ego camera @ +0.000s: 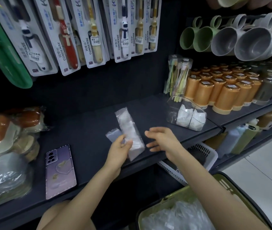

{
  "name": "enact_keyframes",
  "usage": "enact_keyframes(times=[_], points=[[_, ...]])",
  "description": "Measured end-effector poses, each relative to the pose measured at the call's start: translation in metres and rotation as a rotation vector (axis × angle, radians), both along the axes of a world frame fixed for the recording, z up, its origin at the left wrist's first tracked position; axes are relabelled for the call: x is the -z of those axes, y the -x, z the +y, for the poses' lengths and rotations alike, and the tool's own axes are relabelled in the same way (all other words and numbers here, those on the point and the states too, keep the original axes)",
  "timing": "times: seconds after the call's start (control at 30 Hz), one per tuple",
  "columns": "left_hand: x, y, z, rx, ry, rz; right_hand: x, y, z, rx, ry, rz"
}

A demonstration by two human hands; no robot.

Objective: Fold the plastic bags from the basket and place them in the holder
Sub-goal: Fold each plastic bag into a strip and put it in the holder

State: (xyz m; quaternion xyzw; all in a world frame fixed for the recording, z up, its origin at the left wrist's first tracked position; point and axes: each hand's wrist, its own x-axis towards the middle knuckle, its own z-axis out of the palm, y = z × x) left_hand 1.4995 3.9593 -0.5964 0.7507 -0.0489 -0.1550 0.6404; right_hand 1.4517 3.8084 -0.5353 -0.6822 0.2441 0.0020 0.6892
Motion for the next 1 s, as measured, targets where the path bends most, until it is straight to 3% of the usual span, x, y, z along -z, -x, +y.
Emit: enact_keyframes(times=[0.23,0.57,0.77,1.0], points=[[-0.003,0.001,0.007,0.069,0.062,-0.004,0.031,-0.011,0.021,-0.1,0.185,0.023],[-0.001,0.005,0.007,0.101,0.04,-0.029,0.039,-0.007,0.02,-0.107,0.154,-0.038],[-0.016,0.002,0.012,0.086,0.205,0.14,0.04,-0.012,0.013,-0.163,0.234,-0.028],[-0.018,-0.027,0.024,-0.128,0.257,0.286,0.035,-0.016,0.004,-0.296,0.352,-0.004]])
